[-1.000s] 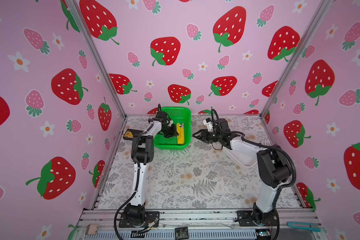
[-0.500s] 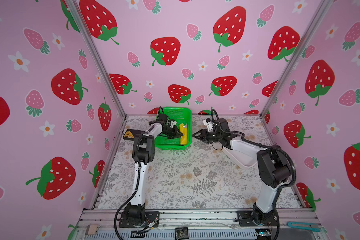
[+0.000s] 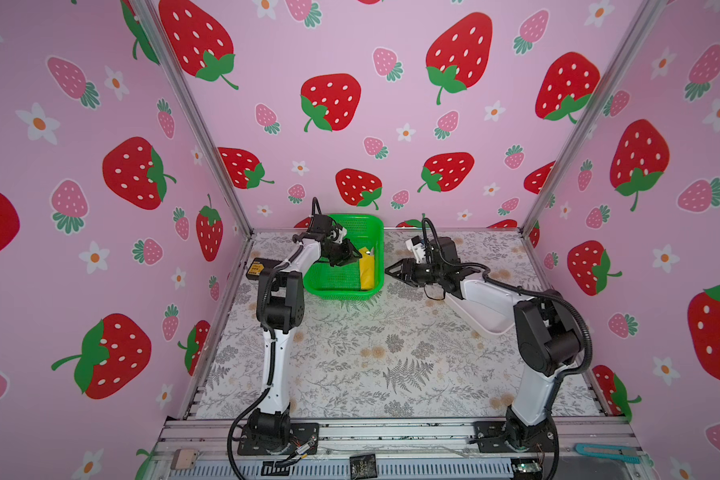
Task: Place the utensils on the paper napkin and roll it up
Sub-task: 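Open the left gripper and release the bundle inside the basket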
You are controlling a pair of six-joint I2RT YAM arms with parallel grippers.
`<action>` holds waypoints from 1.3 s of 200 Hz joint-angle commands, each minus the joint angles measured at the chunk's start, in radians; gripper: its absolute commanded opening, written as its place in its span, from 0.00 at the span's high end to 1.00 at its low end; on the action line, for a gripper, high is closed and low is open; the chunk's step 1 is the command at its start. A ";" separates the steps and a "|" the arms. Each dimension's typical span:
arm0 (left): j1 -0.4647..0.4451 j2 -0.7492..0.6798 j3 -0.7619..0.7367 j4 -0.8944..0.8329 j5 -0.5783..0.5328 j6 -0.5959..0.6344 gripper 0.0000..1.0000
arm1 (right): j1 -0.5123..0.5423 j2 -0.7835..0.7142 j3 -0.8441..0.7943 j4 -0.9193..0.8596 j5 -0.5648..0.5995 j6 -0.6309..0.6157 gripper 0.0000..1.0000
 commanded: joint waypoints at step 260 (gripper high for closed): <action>-0.003 -0.083 -0.092 0.100 -0.050 -0.073 0.72 | -0.005 -0.026 -0.023 -0.004 -0.012 -0.013 0.49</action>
